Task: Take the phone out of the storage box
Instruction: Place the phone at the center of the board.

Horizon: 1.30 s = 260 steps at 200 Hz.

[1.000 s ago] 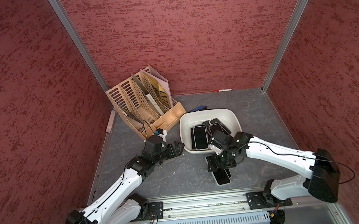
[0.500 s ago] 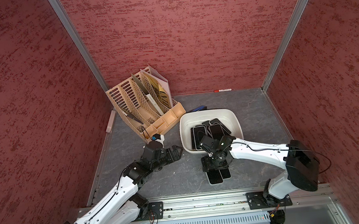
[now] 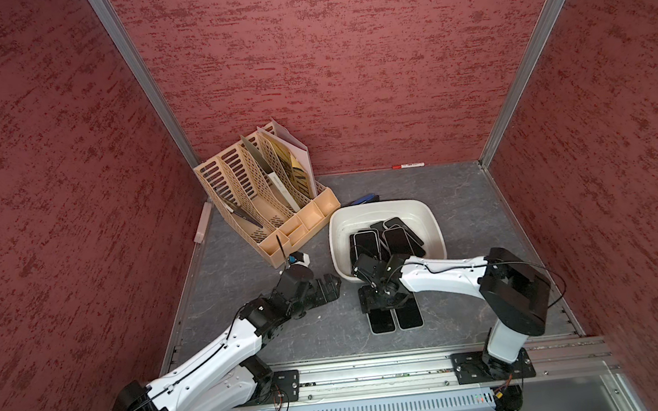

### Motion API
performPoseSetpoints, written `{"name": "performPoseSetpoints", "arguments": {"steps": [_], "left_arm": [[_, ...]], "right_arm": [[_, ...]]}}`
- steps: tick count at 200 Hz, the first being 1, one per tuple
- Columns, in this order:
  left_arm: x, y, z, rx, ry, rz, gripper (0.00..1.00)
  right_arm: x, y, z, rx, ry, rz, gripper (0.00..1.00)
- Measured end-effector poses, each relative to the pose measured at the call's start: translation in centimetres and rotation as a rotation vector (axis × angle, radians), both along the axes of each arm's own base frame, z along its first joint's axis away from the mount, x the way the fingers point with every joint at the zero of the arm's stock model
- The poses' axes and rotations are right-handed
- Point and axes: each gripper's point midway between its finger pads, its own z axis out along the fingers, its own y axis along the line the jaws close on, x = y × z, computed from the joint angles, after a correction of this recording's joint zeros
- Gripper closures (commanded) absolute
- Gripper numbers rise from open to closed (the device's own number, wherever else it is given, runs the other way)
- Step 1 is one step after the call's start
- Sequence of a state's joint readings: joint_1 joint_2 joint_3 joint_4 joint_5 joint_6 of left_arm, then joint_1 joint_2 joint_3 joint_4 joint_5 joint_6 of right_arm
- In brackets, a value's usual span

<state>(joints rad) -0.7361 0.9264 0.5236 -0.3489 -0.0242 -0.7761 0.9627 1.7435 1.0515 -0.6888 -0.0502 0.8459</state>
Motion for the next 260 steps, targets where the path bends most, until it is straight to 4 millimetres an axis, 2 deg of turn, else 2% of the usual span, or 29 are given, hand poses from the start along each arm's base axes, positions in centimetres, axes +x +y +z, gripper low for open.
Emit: {"name": "performPoseSetpoints", "arguments": {"steps": [21, 57, 90, 133, 171, 183, 195, 220, 243, 260], "left_arm": [[-0.2, 0.1, 0.5, 0.034, -0.015, -0.038, 0.0], [-0.1, 0.9, 4.1, 0.024, -0.126, -0.086, 0.0], [-0.4, 2.3, 4.8, 0.029, -0.138, -0.077, 0.0], [-0.8, 2.1, 4.7, 0.03, -0.078, -0.079, 0.0], [0.4, 1.1, 8.1, -0.031, -0.091, -0.033, 0.0], [0.4, 0.9, 8.8, -0.047, -0.101, -0.019, 0.0], [0.3, 0.9, 9.1, -0.059, -0.102, -0.003, 0.0], [0.3, 0.8, 9.6, -0.073, -0.118, 0.01, 0.0], [1.1, 0.3, 10.3, -0.052, -0.132, -0.003, 0.0], [2.0, -0.7, 10.9, -0.042, -0.143, -0.024, 0.0]], "right_arm": [[0.1, 0.0, -0.1, -0.026, -0.008, -0.006, 0.27], [0.4, -0.1, -0.5, -0.075, -0.01, -0.007, 0.21], [0.5, 0.3, -0.6, -0.107, 0.009, -0.007, 0.02], [0.5, 0.7, -0.6, -0.138, 0.024, 0.02, 0.02], [0.9, 1.0, 0.1, -0.112, -0.004, 0.069, 0.02], [1.1, 1.1, 1.5, -0.087, -0.03, 0.089, 0.02], [1.2, 1.0, 3.7, -0.054, -0.062, 0.107, 0.02], [2.0, 1.0, 10.2, 0.04, -0.15, 0.131, 0.02], [4.5, 0.0, 16.1, 0.116, -0.243, 0.104, 0.02], [7.1, -1.6, 17.8, 0.115, -0.275, 0.063, 0.02]]}}
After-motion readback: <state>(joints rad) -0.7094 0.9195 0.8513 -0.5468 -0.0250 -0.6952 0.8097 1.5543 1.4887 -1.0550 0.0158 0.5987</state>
